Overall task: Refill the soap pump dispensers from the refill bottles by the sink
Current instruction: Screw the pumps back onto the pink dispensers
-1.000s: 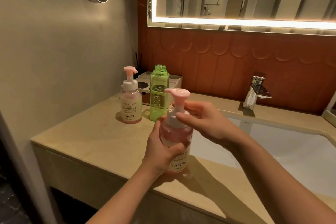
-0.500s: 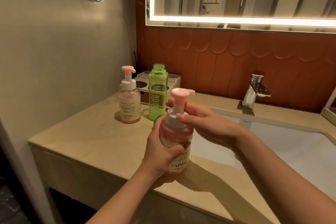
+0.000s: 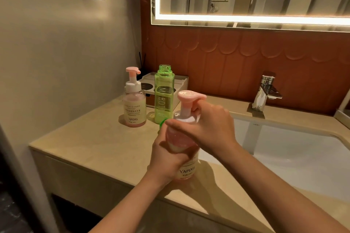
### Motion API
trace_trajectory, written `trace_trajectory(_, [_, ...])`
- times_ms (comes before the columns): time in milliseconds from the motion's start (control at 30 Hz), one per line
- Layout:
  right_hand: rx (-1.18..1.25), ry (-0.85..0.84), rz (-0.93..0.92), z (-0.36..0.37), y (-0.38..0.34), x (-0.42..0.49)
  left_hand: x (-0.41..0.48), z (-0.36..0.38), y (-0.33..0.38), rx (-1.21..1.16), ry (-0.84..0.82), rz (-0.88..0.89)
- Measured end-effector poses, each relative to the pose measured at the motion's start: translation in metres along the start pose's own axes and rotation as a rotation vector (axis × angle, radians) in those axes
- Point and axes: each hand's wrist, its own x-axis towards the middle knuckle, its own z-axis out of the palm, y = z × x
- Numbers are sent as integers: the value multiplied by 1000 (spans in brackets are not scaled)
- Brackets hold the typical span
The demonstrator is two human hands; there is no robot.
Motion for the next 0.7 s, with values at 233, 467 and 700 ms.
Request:
trace_trajectory(233, [774,-776,-45,2,15,33,9,-24,10,47,-344,-100])
trace_trajectory(467, [922,-498,109,16,5,16,15,-35,13,-21,-418,-190])
trace_trajectory(700, [771,-180,281,21,-17,4,6,-25,8,88,-223,-99])
